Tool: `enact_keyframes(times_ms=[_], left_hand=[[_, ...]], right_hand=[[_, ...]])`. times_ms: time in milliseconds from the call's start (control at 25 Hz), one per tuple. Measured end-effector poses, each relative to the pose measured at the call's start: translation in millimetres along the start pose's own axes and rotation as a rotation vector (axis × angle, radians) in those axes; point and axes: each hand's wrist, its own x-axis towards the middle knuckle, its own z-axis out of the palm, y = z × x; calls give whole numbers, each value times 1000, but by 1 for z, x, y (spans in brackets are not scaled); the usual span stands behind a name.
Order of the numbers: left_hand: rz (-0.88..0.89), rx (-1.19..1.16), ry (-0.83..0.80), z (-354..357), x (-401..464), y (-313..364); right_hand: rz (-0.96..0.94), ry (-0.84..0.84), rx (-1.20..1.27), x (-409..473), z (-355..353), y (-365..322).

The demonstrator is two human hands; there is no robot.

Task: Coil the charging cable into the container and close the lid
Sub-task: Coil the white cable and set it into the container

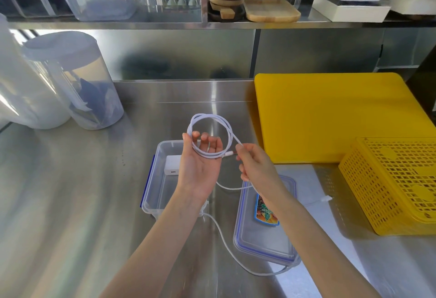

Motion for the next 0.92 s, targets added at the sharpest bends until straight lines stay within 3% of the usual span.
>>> enact_keyframes(times_ms=[120, 280, 400, 560, 680, 800, 920], left_hand=[[-45, 84, -20, -4, -6, -4], [-122, 249, -73, -17, -17, -5], [-198, 350, -126, -22, -18, 4], [-352, 535, -249, -21, -13, 22], [-383, 867, -231, -15, -6, 26], [-279, 1399, -263, -8, -5, 24], [-90, 1831, -357, -6, -4, 20]], right_hand=[[40, -87, 103, -4, 1, 1], [18, 4, 219, -2, -8, -1], [-13, -53, 265, 0, -22, -4], [-166, -109, -191, 2, -33, -3], [-282, -161, -445, 4, -35, -1], [-343, -231, -703, 4, -30, -1], [-344, -242, -803, 3, -25, -3]])
